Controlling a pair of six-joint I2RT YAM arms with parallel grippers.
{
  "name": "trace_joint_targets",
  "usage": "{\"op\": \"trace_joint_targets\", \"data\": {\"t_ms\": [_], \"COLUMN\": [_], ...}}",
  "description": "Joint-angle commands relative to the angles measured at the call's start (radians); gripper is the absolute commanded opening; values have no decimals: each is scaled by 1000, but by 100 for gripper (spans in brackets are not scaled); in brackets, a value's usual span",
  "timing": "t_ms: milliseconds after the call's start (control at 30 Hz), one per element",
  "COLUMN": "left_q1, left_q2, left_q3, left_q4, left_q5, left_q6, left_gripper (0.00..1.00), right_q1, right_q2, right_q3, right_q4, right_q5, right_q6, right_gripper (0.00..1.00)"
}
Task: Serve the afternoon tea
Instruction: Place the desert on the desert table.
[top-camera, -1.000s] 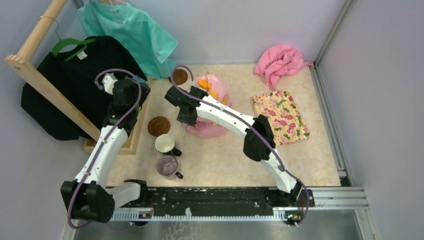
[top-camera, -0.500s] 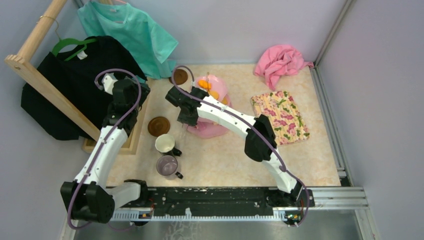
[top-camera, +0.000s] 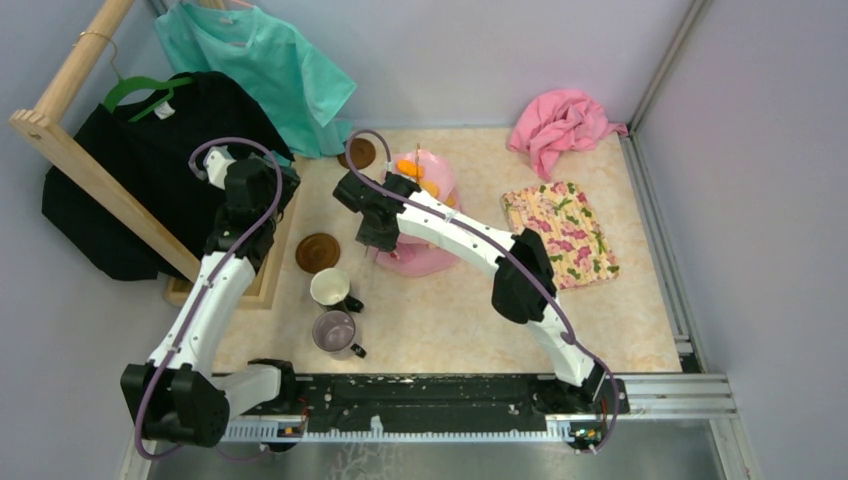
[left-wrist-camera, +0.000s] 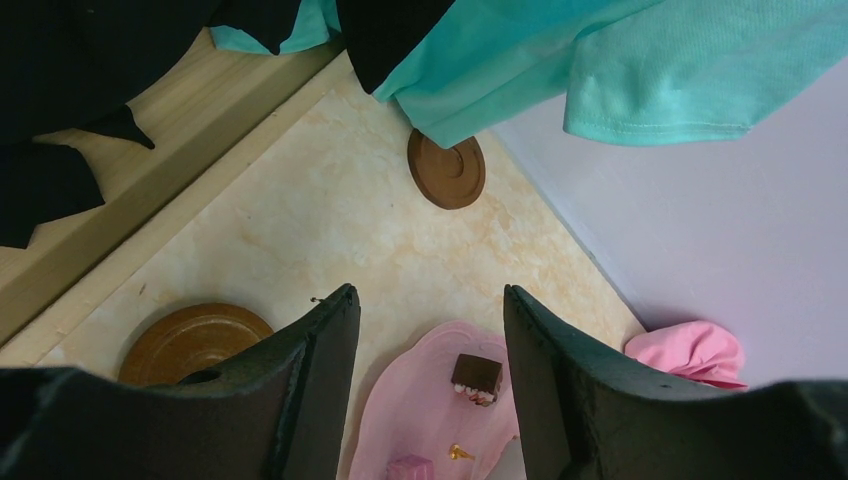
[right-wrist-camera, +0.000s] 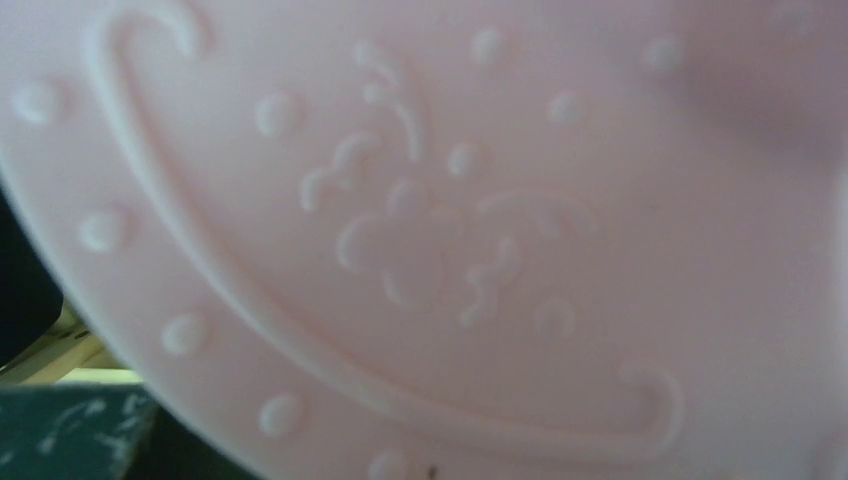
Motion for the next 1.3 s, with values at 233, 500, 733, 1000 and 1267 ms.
{"op": "trace_joint_targets", "data": {"t_ms": [233, 500, 733, 1000, 1267], "left_q1": [7, 7, 7, 7, 8], "left_q2": [-17, -15, -19, -23, -32], "left_q3": [32, 36, 37, 33, 22], "left_q4": [10, 8, 7, 6, 1], "left_q5": [1, 1, -4, -5, -8], "left_q6": [19, 20, 29, 26, 29], "left_gripper": [61, 60, 60, 60, 60], "right_q1": [-11, -10, -11, -10, -11], "right_q2": [-88, -101, -123, -128, -146], "right_q3": [-1, -3, -34, -42, -79], "right_q4": [12, 10, 26, 27, 48], "right_q5": [19, 22, 18, 12, 5], "right_q6": [-10, -12, -9, -10, -12], "right_gripper": [35, 35, 36, 37, 37]}}
